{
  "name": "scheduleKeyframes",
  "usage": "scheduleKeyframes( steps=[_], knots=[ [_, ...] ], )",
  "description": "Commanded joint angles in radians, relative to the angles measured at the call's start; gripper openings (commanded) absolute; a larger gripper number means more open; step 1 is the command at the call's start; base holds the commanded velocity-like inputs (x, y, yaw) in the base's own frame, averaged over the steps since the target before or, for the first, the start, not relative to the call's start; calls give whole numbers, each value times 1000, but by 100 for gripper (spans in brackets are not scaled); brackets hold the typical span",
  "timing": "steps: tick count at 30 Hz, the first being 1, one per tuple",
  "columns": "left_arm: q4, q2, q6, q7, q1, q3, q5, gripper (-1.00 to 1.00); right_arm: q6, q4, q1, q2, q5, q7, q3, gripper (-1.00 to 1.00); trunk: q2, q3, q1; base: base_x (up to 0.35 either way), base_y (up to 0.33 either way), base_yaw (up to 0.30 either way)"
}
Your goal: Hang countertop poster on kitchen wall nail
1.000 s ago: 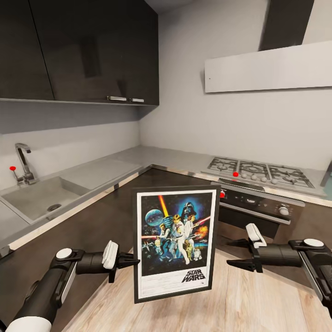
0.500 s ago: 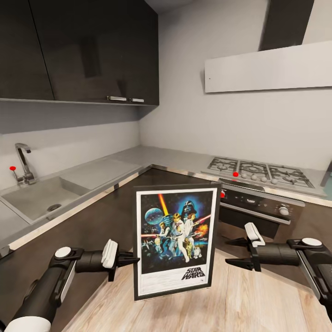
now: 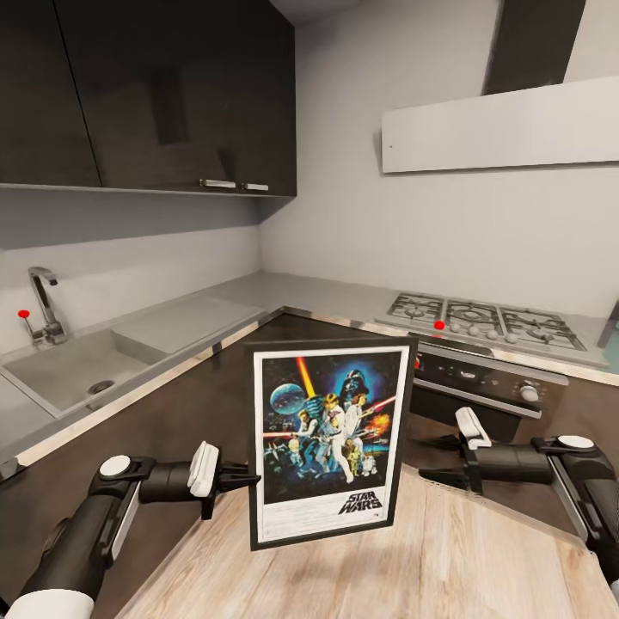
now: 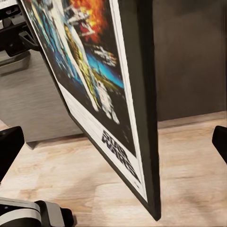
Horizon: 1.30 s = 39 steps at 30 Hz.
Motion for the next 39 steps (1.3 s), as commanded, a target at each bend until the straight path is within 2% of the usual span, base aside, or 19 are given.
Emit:
scheduleKeyframes(
  steps=[1,8,11,16,18,23,33,39],
  knots=[
    [-1,0,6,-5,-1,2,-6,-100,10,8,-7,0,0,4,0,100,-1,-1,0,0,0,0],
    [-1,0,6,-5,-1,2,-6,-100,9,36,-37,1,0,3,2,100,-1,-1,0,0,0,0],
    [-2,0,6,-5,-1,2,-6,-100,8,44,-55,4,-1,1,49,100,-1,-1,0,0,0,0],
    [-2,5,6,-5,-1,2,-6,-100,4,61,-68,6,-3,0,75,100,-1,-1,0,0,0,0],
    [-2,7,6,-5,-1,1,-6,-100,-22,82,-79,7,-4,0,80,100,-1,-1,0,0,0,0],
    [-3,8,6,-5,-1,0,-6,-100,-76,128,-96,14,-6,0,86,100,-1,-1,0,0,0,0],
    [-3,9,6,-5,-1,-2,-6,-100,-86,137,-99,34,-6,1,87,100,-1,-1,0,0,0,0],
    [-5,9,6,-5,-1,-3,-6,-100,-117,137,-100,47,-6,1,88,100,-1,-1,0,0,0,0]
  ],
)
